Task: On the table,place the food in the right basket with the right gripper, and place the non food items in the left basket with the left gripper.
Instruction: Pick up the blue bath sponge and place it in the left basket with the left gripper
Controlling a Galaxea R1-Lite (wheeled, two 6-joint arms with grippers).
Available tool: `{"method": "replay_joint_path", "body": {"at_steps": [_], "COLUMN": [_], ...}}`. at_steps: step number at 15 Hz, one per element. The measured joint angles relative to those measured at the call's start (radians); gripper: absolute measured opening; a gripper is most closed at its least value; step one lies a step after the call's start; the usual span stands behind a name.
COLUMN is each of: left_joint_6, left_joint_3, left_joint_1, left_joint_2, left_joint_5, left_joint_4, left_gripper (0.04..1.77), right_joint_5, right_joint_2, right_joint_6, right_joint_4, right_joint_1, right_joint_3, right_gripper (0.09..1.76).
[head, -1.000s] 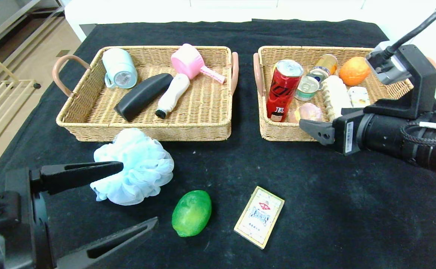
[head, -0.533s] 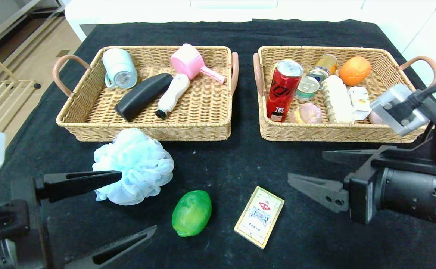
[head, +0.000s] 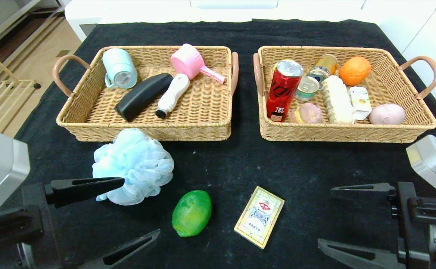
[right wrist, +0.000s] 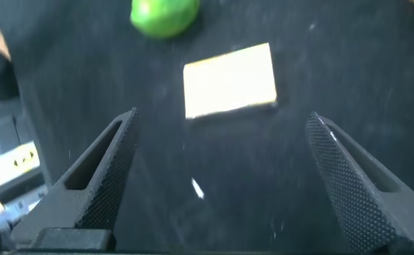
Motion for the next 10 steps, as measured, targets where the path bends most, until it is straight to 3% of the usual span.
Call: {"method": "replay_joint_path", "body": {"at_steps": [6,10], "left_joint_6": [-0.005,-0.008], "left_joint_3": [-0.1,-0.266], "left_joint_1": [0.026,0.063], "left_joint_2": [0.022,0.068], "left_joint_5": [0.086,0.164], "left_joint_4": [0.188,0.363], "left_gripper": [1.72,1.72], "right_joint_5": [0.004,0.004], "right_joint_2": [-0.025,-0.021], "right_joint_6": [-0.015,-0.011], "right_joint_4": [-0.268,-0.289], "right_joint_1": [-0.033,-0.042], "right_joint_3": [0.187,0.222], "right_gripper": [1.7,1.7]}}
